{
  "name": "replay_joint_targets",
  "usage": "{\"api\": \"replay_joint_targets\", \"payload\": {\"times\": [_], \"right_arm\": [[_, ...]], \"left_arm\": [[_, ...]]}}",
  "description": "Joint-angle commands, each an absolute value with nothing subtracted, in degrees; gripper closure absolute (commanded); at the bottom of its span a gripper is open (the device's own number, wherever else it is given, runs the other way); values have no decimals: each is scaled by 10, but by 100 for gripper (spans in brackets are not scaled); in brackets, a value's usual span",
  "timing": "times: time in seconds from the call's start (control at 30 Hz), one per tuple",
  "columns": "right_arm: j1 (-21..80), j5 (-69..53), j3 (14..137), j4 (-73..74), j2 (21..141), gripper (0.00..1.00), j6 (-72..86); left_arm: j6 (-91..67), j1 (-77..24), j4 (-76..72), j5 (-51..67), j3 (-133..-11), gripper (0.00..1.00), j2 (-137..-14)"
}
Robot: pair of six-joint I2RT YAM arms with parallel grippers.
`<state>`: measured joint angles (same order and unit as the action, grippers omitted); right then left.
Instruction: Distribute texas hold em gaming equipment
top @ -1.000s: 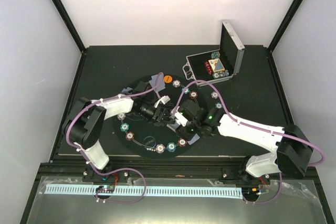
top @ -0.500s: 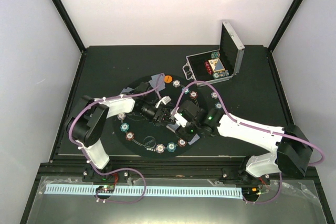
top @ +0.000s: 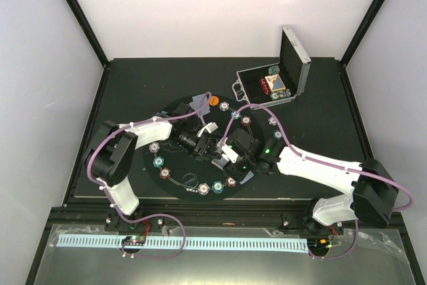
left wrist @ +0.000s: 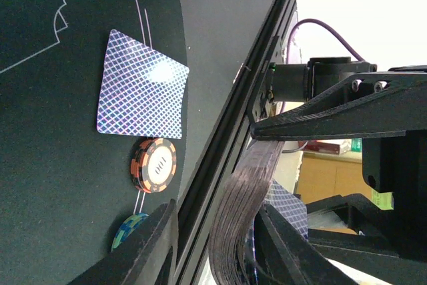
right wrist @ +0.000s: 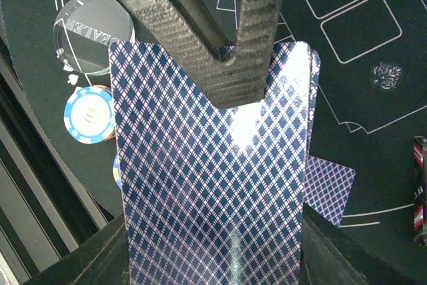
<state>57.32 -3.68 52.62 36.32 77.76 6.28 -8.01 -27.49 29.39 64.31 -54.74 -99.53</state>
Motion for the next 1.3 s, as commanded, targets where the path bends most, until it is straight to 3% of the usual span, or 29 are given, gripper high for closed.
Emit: {"api": "replay_joint_targets", "payload": {"times": [0.0,0.37,0.7,0.87,1.27], "right_arm": [[577,-31,518,350,753,45,65],[576,-26,513,347,752,45,68],[577,-19,509,347,754,45,70],[576,-10,511,346,754,45,75],[561,29,492,342,743,46,140]], "left_arm": [[-45,-266,336,629,-569,68,-1001],[-30,-256,358,630,-574,79,-997],[-34,-253,360,635,-565,98,-974],[-36,-253,357,640,-557,98,-956],[-68,-172,327,524,-540,98,-869]]}}
